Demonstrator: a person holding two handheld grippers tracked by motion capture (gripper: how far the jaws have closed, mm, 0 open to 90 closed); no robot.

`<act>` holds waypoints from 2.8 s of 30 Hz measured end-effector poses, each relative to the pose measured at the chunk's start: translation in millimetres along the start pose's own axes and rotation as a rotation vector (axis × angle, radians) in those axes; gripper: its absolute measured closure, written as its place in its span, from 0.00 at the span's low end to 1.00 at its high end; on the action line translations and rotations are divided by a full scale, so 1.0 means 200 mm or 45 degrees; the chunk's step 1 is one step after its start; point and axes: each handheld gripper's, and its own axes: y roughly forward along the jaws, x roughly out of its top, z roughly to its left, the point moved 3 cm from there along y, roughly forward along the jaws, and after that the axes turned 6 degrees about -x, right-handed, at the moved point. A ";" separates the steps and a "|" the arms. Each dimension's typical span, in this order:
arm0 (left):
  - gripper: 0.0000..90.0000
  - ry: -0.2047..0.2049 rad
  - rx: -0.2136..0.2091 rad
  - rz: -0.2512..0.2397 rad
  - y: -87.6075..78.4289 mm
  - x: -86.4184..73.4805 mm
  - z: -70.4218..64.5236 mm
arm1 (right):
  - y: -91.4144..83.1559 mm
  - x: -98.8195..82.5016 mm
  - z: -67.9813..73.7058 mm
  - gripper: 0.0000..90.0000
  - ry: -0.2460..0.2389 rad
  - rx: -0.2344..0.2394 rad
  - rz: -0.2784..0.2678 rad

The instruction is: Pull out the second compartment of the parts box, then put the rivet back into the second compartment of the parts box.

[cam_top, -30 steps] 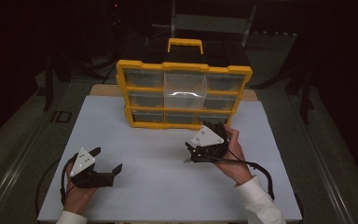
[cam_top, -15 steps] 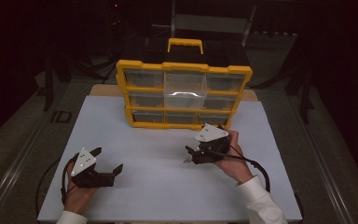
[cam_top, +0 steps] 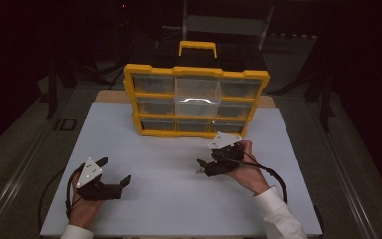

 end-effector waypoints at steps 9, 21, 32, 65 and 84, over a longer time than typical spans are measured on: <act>0.00 0.000 0.004 0.000 0.00 0.00 0.00 | 0.03 0.00 -0.01 0.16 0.011 0.051 0.045; 0.00 -0.001 0.008 -0.002 -0.01 0.00 0.00 | 0.07 -0.01 -0.04 0.16 0.011 0.102 0.140; 0.00 -0.001 0.009 0.000 -0.01 0.00 0.00 | 0.15 -0.04 -0.04 0.18 -0.013 0.119 0.258; 0.00 -0.001 0.008 -0.003 -0.01 0.00 0.00 | 0.40 -0.17 0.01 0.24 0.009 0.106 0.511; 0.00 0.002 0.005 0.006 0.00 0.00 0.00 | 0.37 -0.18 -0.06 0.26 0.051 0.088 0.492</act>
